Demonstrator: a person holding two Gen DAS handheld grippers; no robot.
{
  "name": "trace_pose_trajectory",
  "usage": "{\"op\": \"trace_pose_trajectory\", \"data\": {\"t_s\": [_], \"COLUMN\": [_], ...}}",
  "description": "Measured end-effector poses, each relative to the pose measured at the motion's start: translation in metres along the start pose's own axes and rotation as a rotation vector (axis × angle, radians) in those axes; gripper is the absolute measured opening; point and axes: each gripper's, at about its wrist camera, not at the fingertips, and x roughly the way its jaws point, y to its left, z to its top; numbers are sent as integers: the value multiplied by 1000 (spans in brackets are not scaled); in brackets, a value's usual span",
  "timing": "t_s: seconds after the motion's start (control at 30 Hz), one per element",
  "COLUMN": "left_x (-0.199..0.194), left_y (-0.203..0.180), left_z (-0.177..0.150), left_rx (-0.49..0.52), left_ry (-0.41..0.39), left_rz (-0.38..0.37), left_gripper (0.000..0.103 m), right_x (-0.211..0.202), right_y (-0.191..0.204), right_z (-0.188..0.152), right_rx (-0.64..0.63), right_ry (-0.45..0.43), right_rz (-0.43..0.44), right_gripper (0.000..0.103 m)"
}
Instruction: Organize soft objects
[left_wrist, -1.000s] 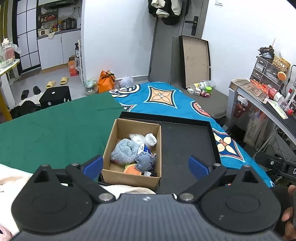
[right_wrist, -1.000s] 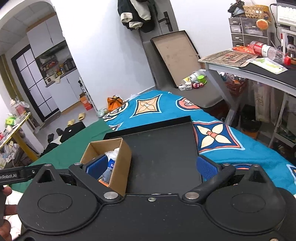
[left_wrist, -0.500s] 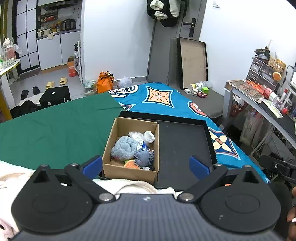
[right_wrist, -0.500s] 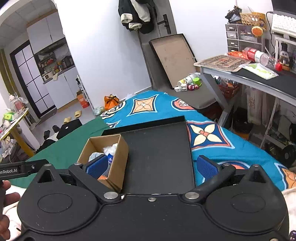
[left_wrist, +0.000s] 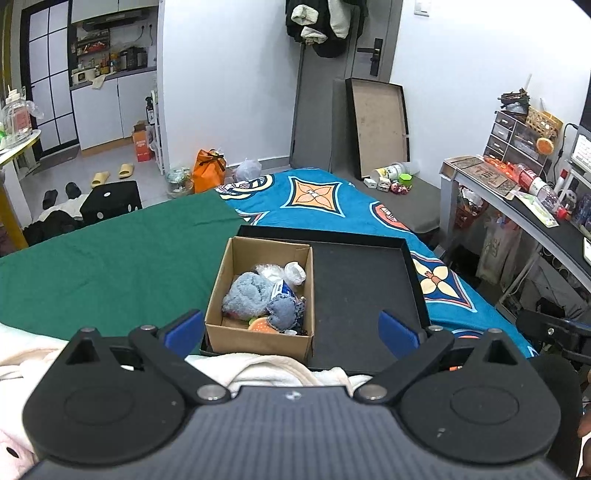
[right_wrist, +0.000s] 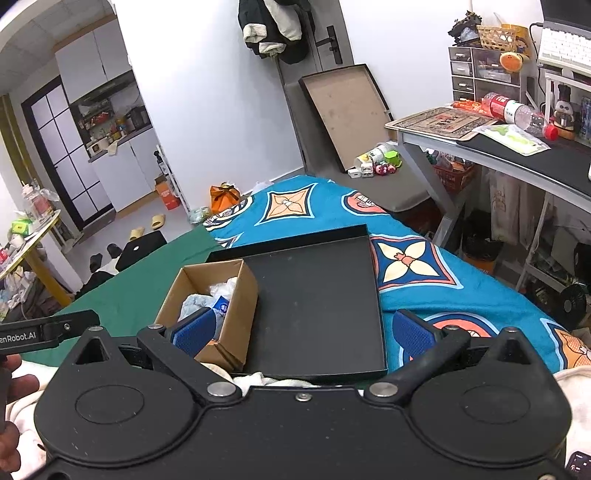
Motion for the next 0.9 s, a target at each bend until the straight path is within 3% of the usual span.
{"op": "trace_pose_trajectory", "data": {"t_s": [0.9], "left_x": [-4], "left_y": [-1], "left_z": [2], "left_rx": [35], "left_ry": [21], "left_rz": [23], "left_gripper": [100], "right_x": [2], "right_y": [5], "right_z": [1], "right_rx": [-8], "right_ry": [46], "right_rz": [-10], "right_gripper": [103]}}
